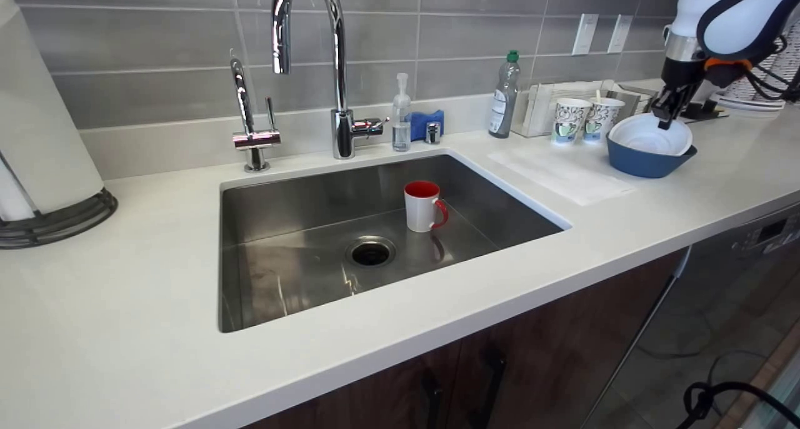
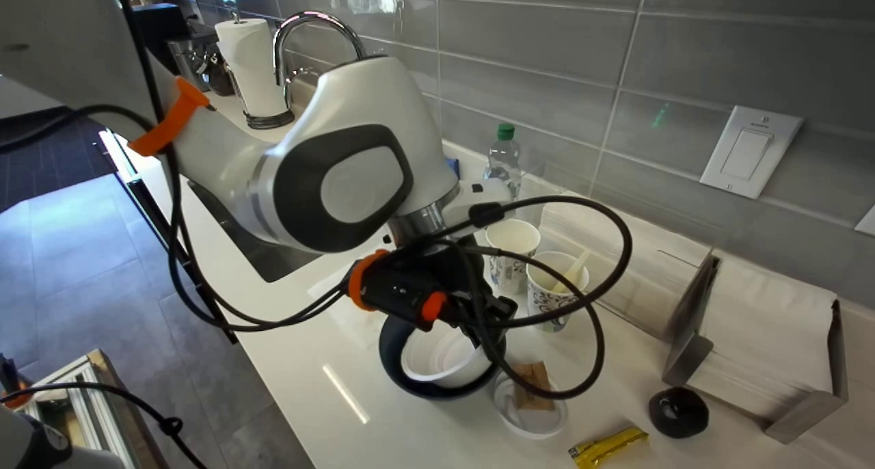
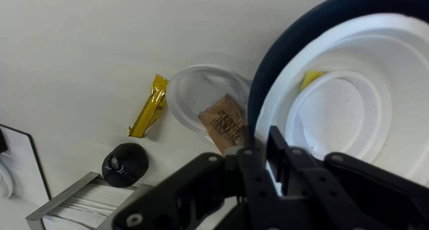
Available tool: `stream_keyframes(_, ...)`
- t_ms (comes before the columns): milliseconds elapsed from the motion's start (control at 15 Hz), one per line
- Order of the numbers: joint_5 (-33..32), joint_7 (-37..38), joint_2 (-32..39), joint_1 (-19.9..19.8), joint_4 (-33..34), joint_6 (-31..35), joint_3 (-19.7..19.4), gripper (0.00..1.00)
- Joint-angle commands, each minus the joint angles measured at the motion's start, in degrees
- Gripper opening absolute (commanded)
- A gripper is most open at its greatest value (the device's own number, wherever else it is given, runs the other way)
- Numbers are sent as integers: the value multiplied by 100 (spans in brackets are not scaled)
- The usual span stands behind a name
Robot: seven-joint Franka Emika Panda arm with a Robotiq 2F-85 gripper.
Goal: Move the white bowl to the counter
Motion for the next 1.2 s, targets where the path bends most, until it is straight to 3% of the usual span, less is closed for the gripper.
stream_keyframes(0,-135,122,-420,-17,-247,-270,136,9)
stream_keyframes(67,4,1,-511,-27,-297,-353,192,2)
stream_keyframes(400,1290,-918,-729,-98,-335,-887,347,0)
stream_keyframes(800,3311,-2292,-778,-349,20,-1659,138,1)
stream_keyframes(1133,4305,-2898,-832,-612,535,-2417,-123,1)
